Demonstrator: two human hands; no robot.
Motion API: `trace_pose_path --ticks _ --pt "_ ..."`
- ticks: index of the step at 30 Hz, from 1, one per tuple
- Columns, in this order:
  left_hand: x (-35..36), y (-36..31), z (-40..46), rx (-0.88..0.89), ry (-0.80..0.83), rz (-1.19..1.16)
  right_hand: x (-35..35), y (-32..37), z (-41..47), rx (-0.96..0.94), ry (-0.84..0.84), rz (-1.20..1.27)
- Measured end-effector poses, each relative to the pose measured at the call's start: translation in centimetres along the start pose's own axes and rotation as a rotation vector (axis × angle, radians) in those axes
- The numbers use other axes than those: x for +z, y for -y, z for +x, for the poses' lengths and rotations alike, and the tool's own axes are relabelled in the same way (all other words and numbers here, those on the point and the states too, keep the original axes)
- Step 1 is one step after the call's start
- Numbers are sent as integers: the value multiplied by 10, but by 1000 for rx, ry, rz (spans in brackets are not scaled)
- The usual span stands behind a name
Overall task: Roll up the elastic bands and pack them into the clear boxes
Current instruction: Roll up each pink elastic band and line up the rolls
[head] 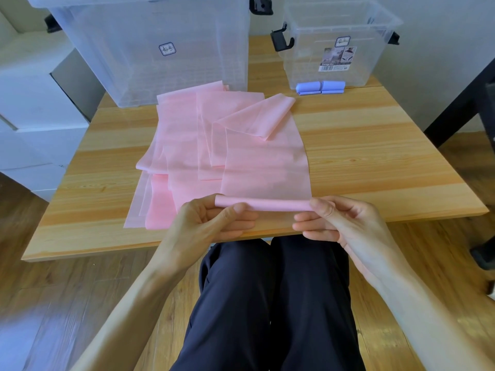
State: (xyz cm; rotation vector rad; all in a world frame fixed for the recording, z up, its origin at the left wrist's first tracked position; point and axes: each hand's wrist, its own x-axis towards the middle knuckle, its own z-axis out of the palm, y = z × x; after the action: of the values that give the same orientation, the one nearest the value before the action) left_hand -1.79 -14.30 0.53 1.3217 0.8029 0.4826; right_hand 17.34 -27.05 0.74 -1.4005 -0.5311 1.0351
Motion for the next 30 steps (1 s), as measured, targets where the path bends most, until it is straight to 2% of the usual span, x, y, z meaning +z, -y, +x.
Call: trace_pose_path --ticks 6,16,23,30 --pt "-1 0 0 29 -40 -1 1 0 -1 7 -4 -26" --pt "6 -3 -2 11 -154 -137 0 -4 -4 -12 -39 -8" --pt "5 -4 -3 -1 -99 -186 -3 -5 -3 16 -46 -10" --pt "3 -2 -2 0 -133 -133 -2 -8 -5 -42 79 -12"
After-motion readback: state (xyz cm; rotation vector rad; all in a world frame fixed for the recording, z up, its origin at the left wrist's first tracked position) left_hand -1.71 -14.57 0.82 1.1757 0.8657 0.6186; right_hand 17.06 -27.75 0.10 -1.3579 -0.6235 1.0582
